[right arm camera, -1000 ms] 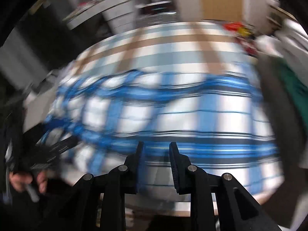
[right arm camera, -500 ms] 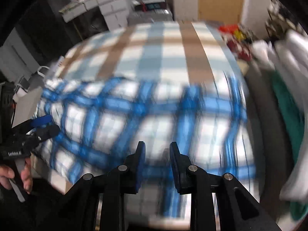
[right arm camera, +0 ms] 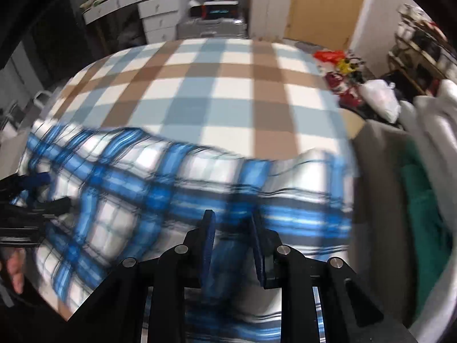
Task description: Fold large clothes
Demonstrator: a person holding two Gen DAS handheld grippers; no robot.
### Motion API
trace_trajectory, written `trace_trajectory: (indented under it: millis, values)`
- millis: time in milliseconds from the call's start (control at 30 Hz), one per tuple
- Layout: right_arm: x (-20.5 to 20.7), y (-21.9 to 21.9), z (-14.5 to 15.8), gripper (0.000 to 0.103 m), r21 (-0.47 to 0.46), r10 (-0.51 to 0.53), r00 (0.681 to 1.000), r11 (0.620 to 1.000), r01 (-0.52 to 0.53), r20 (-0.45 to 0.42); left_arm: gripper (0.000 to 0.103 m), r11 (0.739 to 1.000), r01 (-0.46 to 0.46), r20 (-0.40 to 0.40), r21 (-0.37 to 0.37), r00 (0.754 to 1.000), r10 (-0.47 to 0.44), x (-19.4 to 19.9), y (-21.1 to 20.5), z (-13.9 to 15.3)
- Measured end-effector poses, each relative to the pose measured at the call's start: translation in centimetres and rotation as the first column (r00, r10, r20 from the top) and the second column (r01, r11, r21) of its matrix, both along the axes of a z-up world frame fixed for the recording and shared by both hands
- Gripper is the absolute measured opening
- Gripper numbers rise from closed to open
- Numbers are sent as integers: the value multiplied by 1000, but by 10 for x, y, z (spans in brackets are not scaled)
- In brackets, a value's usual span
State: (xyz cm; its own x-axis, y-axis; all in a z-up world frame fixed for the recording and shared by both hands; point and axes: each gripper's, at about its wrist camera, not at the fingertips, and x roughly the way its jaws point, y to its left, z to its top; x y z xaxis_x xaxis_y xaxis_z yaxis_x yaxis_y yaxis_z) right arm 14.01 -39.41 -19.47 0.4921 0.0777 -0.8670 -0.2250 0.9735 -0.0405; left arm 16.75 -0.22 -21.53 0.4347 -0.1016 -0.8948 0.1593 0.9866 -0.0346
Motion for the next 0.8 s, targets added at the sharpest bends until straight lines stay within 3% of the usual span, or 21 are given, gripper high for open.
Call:
trace_trajectory:
  millis: [33, 100, 200, 333, 433, 500, 600, 667, 800]
  values:
    - [3, -2, -5, 22, -8, 1, 1000, 1000, -1, -12, 99, 1000, -2, -59, 17, 998, 3, 6, 3, -17]
    - [9, -1, -23, 22, -33, 14, 999, 999, -15, -31, 100, 999, 29, -33, 30, 999, -28, 9, 2, -23]
    - [14, 16, -16, 27, -89, 47, 999, 995, -47, 4, 100, 999, 43, -27, 27, 999, -42, 4, 4, -18]
    - [-1, -4, 19, 23, 59, 33, 997, 998, -37, 68, 100, 999, 28, -7, 38, 1000, -28, -11, 18, -11]
    - [-13, -24, 37, 27, 85, -21, 992, 996, 10, 126, 100, 1000, 6, -14, 17, 1000, -5, -7, 30, -11]
    - [-8, -30, 27, 27, 94, -27, 997, 995, 21, 69, 100, 1000, 2, -17, -19, 1000, -2, -9, 35, -8]
    - [7, -30, -14, 27, 76, -46, 997, 996, 51, -63, 100, 1000, -9, -37, -26, 999, 8, -4, 40, -15]
    - [8, -30, -20, 28, 103, -50, 999, 993, 52, -22, 100, 999, -20, -40, -30, 999, 18, -3, 43, -18]
    - [14, -24, -8, 27, 86, -88, 995, 992, 91, -38, 100, 1000, -13, -32, -13, 999, 13, -9, 43, -16]
